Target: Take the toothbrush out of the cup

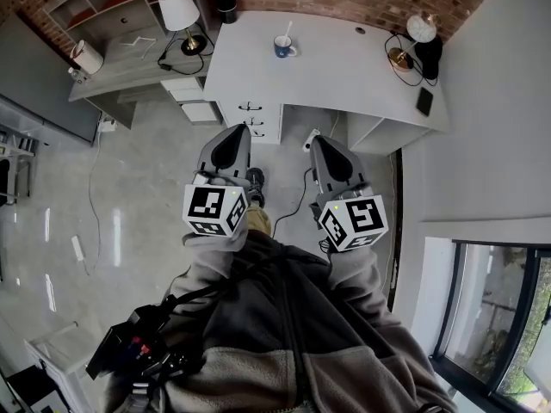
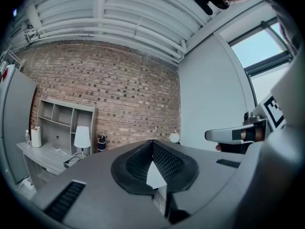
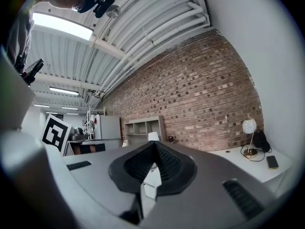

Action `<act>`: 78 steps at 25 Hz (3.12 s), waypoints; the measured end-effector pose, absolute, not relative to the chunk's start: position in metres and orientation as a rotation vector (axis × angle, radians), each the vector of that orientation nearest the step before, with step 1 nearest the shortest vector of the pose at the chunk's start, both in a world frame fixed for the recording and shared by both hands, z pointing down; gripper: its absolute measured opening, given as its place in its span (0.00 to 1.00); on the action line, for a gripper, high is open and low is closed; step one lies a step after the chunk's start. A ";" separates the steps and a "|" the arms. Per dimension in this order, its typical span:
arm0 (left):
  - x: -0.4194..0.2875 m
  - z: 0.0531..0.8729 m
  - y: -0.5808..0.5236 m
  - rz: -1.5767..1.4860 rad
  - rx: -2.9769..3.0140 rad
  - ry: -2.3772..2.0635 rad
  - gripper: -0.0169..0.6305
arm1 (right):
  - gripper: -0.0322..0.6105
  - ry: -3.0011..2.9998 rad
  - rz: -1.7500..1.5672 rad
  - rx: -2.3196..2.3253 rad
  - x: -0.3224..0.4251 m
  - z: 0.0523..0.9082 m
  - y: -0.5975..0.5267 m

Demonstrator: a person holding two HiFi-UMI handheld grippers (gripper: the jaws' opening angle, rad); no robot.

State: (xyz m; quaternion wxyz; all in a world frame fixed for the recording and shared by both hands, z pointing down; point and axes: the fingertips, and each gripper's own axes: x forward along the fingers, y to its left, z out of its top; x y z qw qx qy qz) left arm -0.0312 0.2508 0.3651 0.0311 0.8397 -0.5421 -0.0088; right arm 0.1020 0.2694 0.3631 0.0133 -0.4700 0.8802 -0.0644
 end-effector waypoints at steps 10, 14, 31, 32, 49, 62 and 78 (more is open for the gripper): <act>-0.073 0.377 0.132 -0.039 2.536 -1.687 0.03 | 0.05 2.752 -0.183 -1.511 0.076 0.368 0.153; -0.086 0.389 0.086 0.003 2.518 -1.670 0.03 | 0.05 2.740 -0.237 -1.538 0.070 0.380 0.104; -0.103 0.431 -0.091 0.127 2.488 -1.496 0.03 | 0.05 2.761 -0.397 -1.632 0.039 0.413 -0.072; -0.104 0.433 -0.099 0.133 2.485 -1.483 0.03 | 0.05 2.762 -0.404 -1.640 0.036 0.415 -0.080; -0.079 0.484 -0.168 0.211 2.414 -1.322 0.03 | 0.05 2.844 -0.674 -1.741 0.052 0.472 -0.130; -0.078 0.529 -0.187 0.309 2.275 -1.397 0.03 | 0.05 3.004 -0.825 -1.600 0.052 0.526 -0.170; -0.067 0.597 -0.212 0.469 2.153 -1.328 0.03 | 0.05 3.003 -1.097 -1.668 0.066 0.609 -0.205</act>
